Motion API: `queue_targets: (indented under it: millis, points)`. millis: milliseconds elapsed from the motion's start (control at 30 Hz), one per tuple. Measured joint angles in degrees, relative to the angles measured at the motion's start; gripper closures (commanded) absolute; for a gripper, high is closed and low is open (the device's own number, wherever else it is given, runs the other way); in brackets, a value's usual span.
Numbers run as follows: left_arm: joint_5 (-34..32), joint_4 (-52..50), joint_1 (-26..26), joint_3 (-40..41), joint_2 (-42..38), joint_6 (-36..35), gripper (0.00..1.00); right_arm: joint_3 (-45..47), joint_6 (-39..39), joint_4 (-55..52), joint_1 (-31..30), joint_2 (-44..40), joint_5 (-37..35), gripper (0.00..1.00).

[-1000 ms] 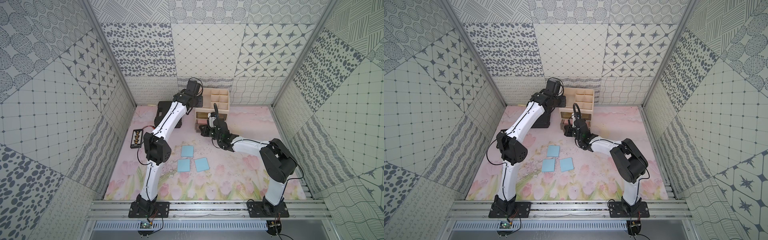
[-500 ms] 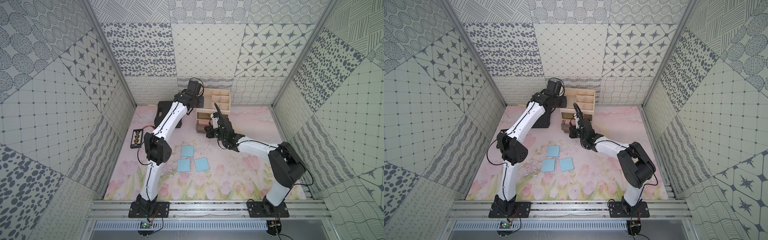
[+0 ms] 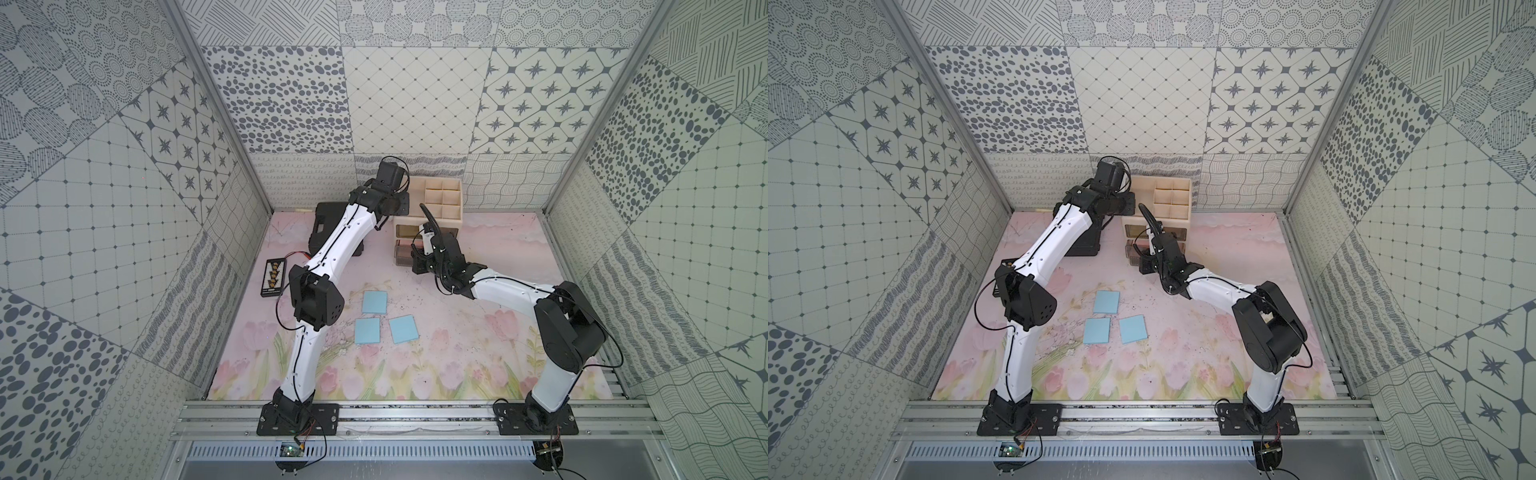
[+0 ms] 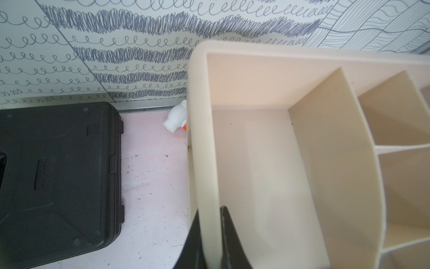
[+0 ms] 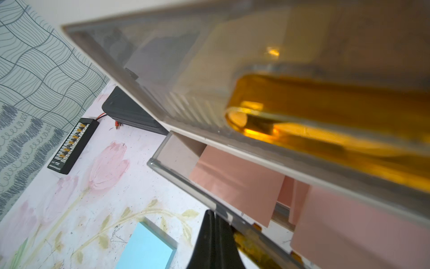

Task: Please put the sticky notes in the drawer by color
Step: Close the drawer in the storage box.

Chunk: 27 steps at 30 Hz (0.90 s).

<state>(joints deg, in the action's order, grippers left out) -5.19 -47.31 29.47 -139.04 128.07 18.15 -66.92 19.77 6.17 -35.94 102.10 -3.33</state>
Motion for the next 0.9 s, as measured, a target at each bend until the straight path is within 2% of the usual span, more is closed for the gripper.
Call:
queue_targets:
  millis: [100,200,233,267,333,367,400,433,533,733,900]
  points:
    - [-0.17,0.09,0.07,0.07,0.00,0.28,1.00,0.04,-1.36,-0.07,-0.24,-0.02,-0.57,1.00]
    - [-0.22,-0.04,0.17,0.09,0.00,0.57,1.00,2.84,-1.70,2.75,-0.24,-1.40,0.09,0.87]
    - [-0.15,-0.17,0.28,0.07,0.00,0.66,1.00,4.07,-1.73,3.13,-0.22,-2.54,0.37,0.81]
    - [-0.15,-0.33,0.46,-0.02,0.00,0.83,1.00,5.29,-1.68,3.08,-0.22,-3.96,0.81,0.70]
    - [-0.17,-0.76,0.74,-0.17,0.00,1.22,1.00,8.17,-1.38,3.39,-0.22,-7.56,1.64,0.42]
    - [-0.07,-0.98,0.85,-0.24,0.00,0.76,1.00,9.84,-1.14,3.30,-0.11,-9.99,1.03,0.36]
    - [0.07,-1.55,0.90,-0.39,0.00,0.50,1.00,12.11,-1.20,2.99,0.46,-13.16,0.72,0.34]
    - [0.04,-1.84,0.92,-0.46,0.00,0.00,1.00,13.92,-1.18,3.06,1.01,-16.15,-0.70,0.34]
    - [0.09,-2.84,0.90,-0.76,0.00,-1.49,1.00,16.50,-0.98,4.04,3.10,-22.62,-3.74,0.44]
    - [0.07,-3.43,0.90,-1.05,0.00,-2.05,1.00,17.42,0.50,5.86,3.69,-24.50,-5.70,0.99]
    - [0.04,-3.74,0.90,-1.14,0.00,-2.23,1.00,19.21,3.87,5.42,3.21,-22.84,-3.61,1.00]
